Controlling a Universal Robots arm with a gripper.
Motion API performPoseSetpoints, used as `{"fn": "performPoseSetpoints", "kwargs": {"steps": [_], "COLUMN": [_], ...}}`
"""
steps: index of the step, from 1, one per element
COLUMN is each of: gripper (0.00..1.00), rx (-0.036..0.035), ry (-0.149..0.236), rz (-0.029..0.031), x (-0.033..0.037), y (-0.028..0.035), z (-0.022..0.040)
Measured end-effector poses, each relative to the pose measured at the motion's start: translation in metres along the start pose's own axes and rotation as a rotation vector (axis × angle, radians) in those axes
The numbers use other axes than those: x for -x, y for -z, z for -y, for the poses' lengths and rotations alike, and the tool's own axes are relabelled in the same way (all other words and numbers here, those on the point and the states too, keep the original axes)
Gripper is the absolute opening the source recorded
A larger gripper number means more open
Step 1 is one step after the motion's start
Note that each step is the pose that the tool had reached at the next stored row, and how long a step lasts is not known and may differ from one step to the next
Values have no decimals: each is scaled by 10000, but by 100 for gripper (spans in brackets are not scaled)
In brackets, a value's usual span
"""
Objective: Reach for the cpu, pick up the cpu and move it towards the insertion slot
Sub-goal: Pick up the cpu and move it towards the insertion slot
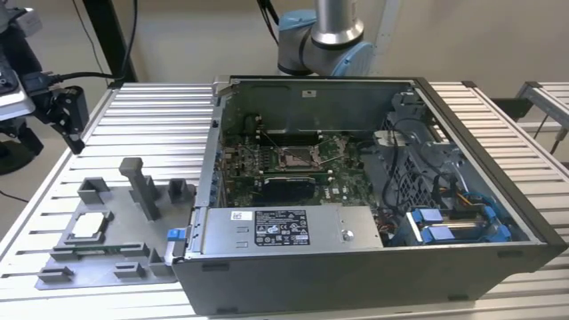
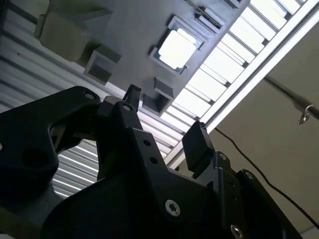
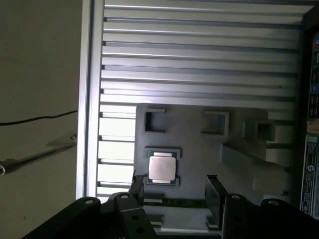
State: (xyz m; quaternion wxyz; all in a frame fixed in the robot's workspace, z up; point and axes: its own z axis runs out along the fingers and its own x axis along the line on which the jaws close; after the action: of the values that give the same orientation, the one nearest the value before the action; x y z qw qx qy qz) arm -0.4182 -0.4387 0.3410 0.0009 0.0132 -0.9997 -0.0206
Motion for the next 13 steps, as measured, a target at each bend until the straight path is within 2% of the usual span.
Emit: {"fn": "performPoseSetpoints", "kwargs": {"steps": [8, 13], "gripper": [100, 100], "rx": [0, -1], "ry": [-2, -2], "rz": [1, -1], "x": [-2, -4], "y": [-78, -90], "z": [3, 3]}}
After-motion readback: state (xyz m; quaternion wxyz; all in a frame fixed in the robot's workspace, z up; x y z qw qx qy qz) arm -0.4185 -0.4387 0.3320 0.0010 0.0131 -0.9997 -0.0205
